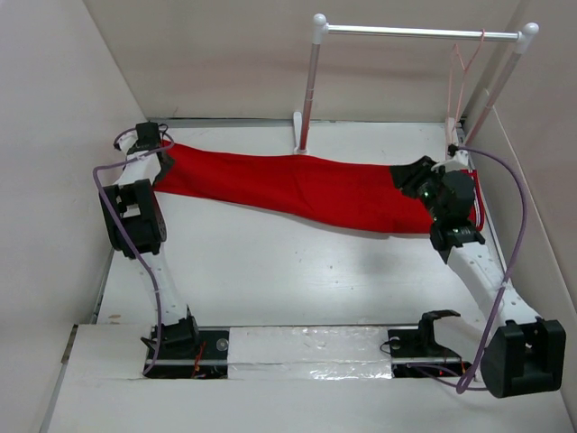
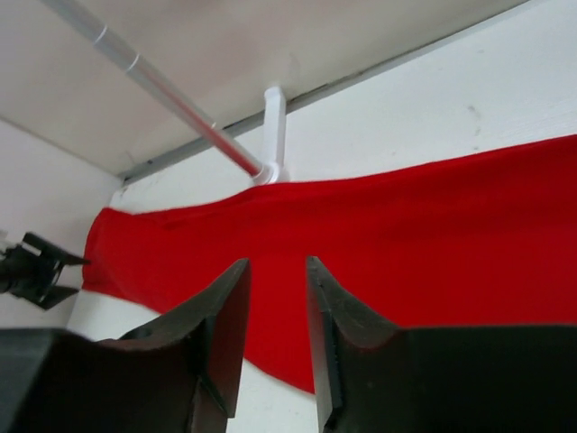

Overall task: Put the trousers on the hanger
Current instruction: Fold the trousers at the center of the board.

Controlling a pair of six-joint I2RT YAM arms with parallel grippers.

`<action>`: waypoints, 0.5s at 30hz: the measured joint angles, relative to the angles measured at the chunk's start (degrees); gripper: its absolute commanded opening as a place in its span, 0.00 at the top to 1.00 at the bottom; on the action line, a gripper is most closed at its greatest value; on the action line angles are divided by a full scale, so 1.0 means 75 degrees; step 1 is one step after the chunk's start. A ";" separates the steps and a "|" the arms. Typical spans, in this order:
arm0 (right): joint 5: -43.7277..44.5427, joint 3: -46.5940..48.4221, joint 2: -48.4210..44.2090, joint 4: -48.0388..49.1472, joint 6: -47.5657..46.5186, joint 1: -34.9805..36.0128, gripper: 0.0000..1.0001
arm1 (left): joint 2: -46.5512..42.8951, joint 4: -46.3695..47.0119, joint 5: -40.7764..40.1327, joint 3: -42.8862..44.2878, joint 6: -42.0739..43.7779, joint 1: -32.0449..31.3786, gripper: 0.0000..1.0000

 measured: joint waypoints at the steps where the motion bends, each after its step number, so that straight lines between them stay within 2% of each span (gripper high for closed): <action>1: -0.0006 0.0012 0.0058 0.0000 -0.0064 0.0134 0.61 | 0.0023 0.0020 0.0128 -0.0044 -0.0096 0.0041 0.39; 6: -0.0050 0.0099 0.0399 -0.0105 -0.0323 0.0583 0.60 | 0.0350 0.0082 0.0542 -0.0099 -0.0440 0.0219 0.40; 13: 0.0032 0.0117 0.0318 -0.0230 -0.0487 0.0662 0.60 | 0.0522 0.0134 0.0548 -0.0050 -0.0627 0.0318 0.42; 14: 0.0050 0.0117 0.0291 -0.0230 -0.0493 0.0667 0.60 | 0.0580 0.0073 0.0554 0.0047 -0.0647 0.0321 0.43; 15: 0.0064 0.0117 0.0256 -0.0230 -0.0498 0.0676 0.60 | 0.0641 0.0073 0.0571 0.0149 -0.0656 0.0323 0.48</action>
